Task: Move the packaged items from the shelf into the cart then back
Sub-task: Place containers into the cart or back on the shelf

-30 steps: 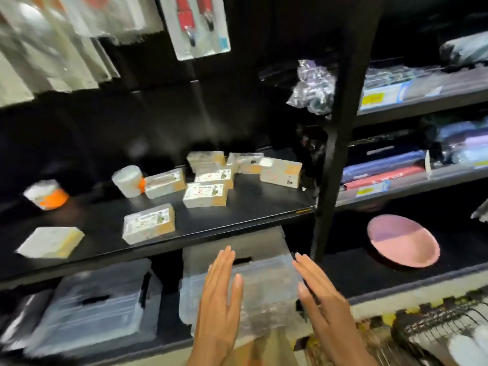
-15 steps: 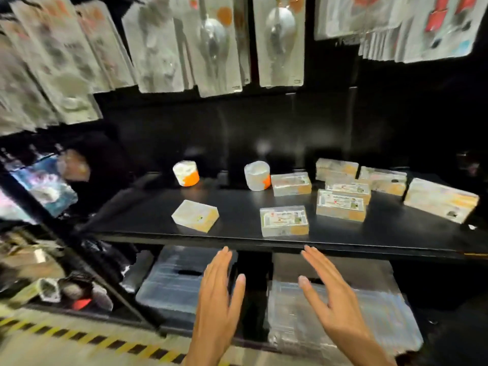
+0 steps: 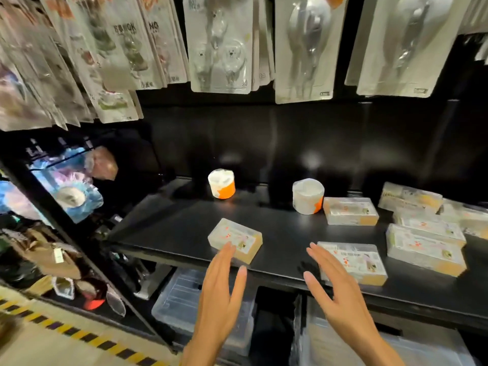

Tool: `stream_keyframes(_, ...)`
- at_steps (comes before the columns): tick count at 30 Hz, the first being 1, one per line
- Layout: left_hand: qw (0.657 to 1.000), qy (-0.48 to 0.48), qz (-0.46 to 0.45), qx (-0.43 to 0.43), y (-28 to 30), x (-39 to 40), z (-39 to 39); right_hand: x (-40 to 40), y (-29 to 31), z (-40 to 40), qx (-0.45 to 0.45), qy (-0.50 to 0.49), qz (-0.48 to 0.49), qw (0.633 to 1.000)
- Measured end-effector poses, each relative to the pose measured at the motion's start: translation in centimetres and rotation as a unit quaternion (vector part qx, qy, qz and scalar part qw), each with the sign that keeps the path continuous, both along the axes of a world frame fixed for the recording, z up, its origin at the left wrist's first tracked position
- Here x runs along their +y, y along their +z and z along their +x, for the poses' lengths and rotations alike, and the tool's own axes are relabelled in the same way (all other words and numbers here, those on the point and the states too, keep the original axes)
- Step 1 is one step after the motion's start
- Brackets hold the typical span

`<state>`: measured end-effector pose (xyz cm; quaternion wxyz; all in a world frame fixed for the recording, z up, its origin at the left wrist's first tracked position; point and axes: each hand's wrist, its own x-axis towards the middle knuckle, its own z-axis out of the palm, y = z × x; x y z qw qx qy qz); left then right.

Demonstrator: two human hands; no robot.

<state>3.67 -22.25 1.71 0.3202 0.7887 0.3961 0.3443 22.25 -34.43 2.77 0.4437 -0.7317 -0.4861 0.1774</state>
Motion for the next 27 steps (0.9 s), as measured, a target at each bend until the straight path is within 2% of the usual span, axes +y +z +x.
stream_keyframes(8, 0.998, 0.001, 0.033, 0.046, -0.5, 10.8, 1.6, 8.6, -0.6, 3.3, -0.014, -0.038, 0.005, 0.999)
stream_keyframes(14, 0.998, -0.008, -0.021, 0.054, -1.4, 17.8, 2.5, 13.0, -1.1, 4.3, 0.002, -0.083, -0.007, 0.997)
stream_keyframes(20, 0.994, -0.011, -0.024, 0.106, -3.2, 26.8, 4.4, 16.5, -2.4, 3.6, 0.002, -0.149, -0.026, 0.989)
stream_keyframes(23, 0.994, -0.015, -0.055, 0.092, -3.7, 30.7, 5.9, 17.7, -2.9, 3.1, 0.019, -0.188, -0.033, 0.982)
stream_keyframes(27, 0.994, -0.016, -0.104, 0.032, -4.5, 35.3, 8.4, 19.0, -3.6, 3.1, 0.026, -0.229, -0.043, 0.972)
